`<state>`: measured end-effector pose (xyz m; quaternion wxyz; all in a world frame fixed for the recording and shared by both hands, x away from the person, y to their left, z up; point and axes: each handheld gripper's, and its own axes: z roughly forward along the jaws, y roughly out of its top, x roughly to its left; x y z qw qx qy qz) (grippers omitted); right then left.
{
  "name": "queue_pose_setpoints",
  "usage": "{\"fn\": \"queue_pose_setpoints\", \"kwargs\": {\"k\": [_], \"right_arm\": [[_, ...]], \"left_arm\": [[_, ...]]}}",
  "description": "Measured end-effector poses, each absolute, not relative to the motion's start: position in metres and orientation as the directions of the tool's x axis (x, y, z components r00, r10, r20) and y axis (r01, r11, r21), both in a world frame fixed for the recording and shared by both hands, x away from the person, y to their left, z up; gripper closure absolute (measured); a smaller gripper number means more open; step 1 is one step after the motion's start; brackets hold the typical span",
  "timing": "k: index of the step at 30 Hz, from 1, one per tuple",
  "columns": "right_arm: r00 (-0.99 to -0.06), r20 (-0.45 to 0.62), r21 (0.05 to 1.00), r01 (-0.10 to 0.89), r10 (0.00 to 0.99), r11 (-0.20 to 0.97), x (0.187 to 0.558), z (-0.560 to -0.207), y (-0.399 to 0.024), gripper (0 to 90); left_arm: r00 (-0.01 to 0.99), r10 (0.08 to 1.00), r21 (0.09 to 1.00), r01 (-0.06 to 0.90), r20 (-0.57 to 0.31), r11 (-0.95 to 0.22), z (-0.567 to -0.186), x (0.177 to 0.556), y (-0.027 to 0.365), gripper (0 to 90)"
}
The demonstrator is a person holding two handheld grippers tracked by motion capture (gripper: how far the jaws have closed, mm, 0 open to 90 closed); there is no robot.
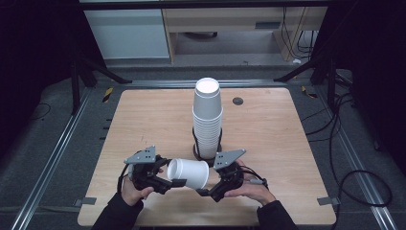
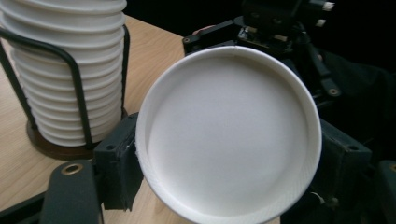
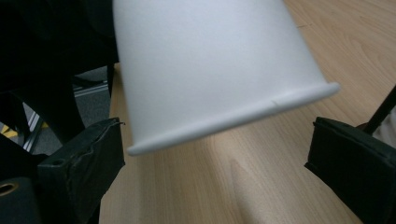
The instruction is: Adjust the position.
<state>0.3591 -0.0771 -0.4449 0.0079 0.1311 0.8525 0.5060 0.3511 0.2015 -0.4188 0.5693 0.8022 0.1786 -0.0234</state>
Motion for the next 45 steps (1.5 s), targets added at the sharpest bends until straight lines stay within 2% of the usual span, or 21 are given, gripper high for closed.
{"fn": "queue_pose_setpoints", "kwargs": {"k": [10, 20, 25, 34, 45], "right_arm": [[-0.979, 0.125, 0.864, 0.188, 0.163, 0.467, 0.354, -0.448, -0.067, 4.2], [-0.981, 0.118, 0.865, 0.176, 0.151, 0.47, 0.353, -0.45, -0.065, 8.3], [-0.98, 0.112, 0.862, 0.178, 0.164, 0.475, 0.355, -0.448, -0.071, 8.4], [-0.971, 0.005, 0.816, 0.143, 0.24, 0.56, 0.361, -0.444, -0.086, 8.1], [-0.978, -0.07, 0.71, 0.091, 0.198, 0.698, 0.358, -0.457, -0.066, 8.1]], "left_arm": [[0.949, 0.199, 0.896, 0.3, -0.245, -0.328, -0.422, 0.345, 0.187, 22.5], [0.947, 0.207, 0.893, 0.304, -0.246, -0.332, -0.421, 0.345, 0.187, 21.9], [0.948, 0.227, 0.89, 0.293, -0.224, -0.348, -0.414, 0.346, 0.193, 15.7], [0.94, 0.306, 0.816, 0.293, -0.151, -0.499, -0.425, 0.354, 0.2, 13.0], [0.953, 0.276, 0.718, 0.281, -0.129, -0.637, -0.443, 0.352, 0.179, 12.0]]}}
